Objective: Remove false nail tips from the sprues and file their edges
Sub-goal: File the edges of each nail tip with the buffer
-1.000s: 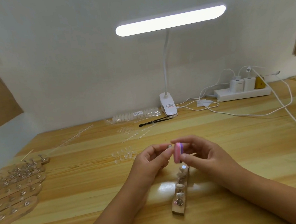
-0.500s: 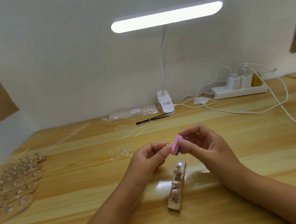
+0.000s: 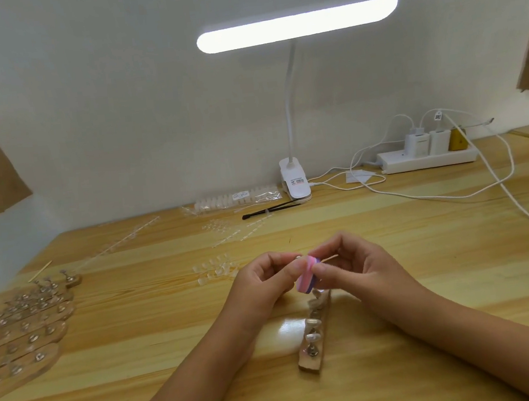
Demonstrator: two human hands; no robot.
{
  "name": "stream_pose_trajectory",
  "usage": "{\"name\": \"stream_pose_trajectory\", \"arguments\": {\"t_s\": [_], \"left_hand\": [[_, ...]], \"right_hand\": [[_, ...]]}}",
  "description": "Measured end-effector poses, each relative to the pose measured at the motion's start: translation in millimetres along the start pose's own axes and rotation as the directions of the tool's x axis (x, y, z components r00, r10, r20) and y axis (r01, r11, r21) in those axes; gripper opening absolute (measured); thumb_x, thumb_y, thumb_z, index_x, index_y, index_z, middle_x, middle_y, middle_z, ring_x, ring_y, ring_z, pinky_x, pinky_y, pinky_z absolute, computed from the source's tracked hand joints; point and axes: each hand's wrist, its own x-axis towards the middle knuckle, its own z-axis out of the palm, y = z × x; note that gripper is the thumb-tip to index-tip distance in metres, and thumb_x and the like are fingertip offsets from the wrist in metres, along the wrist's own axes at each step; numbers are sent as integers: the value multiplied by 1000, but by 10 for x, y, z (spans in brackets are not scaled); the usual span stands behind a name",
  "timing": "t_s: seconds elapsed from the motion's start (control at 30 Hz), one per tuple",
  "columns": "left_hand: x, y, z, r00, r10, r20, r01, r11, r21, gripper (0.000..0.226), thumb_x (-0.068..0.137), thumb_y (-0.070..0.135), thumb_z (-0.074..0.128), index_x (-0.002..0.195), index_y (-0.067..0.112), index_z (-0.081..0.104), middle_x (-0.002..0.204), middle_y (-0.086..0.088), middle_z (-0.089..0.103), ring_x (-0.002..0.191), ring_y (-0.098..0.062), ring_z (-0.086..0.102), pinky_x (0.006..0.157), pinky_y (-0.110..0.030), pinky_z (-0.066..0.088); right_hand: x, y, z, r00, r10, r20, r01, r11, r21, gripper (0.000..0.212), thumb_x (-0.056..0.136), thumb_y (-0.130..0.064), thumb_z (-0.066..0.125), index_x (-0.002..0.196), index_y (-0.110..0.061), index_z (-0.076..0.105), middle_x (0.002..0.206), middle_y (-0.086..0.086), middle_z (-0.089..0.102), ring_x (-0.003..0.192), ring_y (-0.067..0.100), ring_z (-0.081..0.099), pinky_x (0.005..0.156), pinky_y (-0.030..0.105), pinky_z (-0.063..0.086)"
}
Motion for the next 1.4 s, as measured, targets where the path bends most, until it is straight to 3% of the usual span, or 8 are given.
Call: {"name": "stream_pose_trajectory", "arguments": {"t_s": [0.3,0.43,0.57,0.7,0.9,1.03,1.17,1.4], "left_hand": [[-5,10,7,1000,-15,-23,15,1000,12,40,65,51,80,95,25,77,81,13,72,74,3,62,76,-20,47],[-6,8,14,1000,4,-31,-4,1000,0,47,63,54,79,98,23,78,92,3,73,83,-6,60,84,-28,48],[-12,10,18,1000,25,-14,-25,1000,15,43,64,51,77,100,27,77,91,9,74,81,2,63,83,-25,47],[-16,17,5,1000,30,4,-30,999,38,34,74,42,75,106,29,77,107,3,75,97,-3,66,97,-34,48],[-26,20,5,999,42,3,-42,998,47,41,71,53,74,104,29,77,108,2,75,107,-9,67,100,-35,47],[-12,20,2,999,31,5,-32,997,65,34,74,48,75,102,30,78,106,4,76,98,0,65,95,-31,45],[-4,11,-14,999,41,14,-42,999,30,42,71,51,76,103,25,77,111,-3,75,115,-21,64,109,-46,43],[3,3,-20,999,33,26,-33,999,14,44,70,51,77,104,23,77,111,-5,74,116,-23,64,111,-48,41]], "right_hand": [[0,-38,-14,996,-38,-79,38,999,2,28,78,-24,71,102,-10,65,96,11,73,92,26,71,81,32,59],[-6,-49,23,1000,-4,-31,4,1000,-3,29,77,-24,71,100,-8,65,95,10,73,92,24,71,75,32,60],[-16,-69,5,999,12,-30,-11,1000,25,29,78,-22,69,102,-6,65,95,11,73,91,23,71,74,32,60],[-13,-65,25,1000,8,-30,-7,999,42,29,77,-21,70,101,-6,65,95,13,73,91,25,72,77,31,59],[-6,-51,19,1000,18,-8,-18,999,30,28,79,-21,70,101,-5,65,94,11,74,90,23,72,81,32,59],[3,-58,3,996,-1,-84,5,999,54,28,78,-21,70,100,-6,64,93,9,75,89,23,73,77,27,58],[-7,-58,21,999,14,-37,-13,1000,19,28,78,-23,71,99,-6,65,92,8,75,85,22,73,77,29,59],[-10,-54,22,999,8,-37,-8,1000,2,28,78,-23,72,99,-7,65,93,9,75,87,23,73,77,27,58]]}}
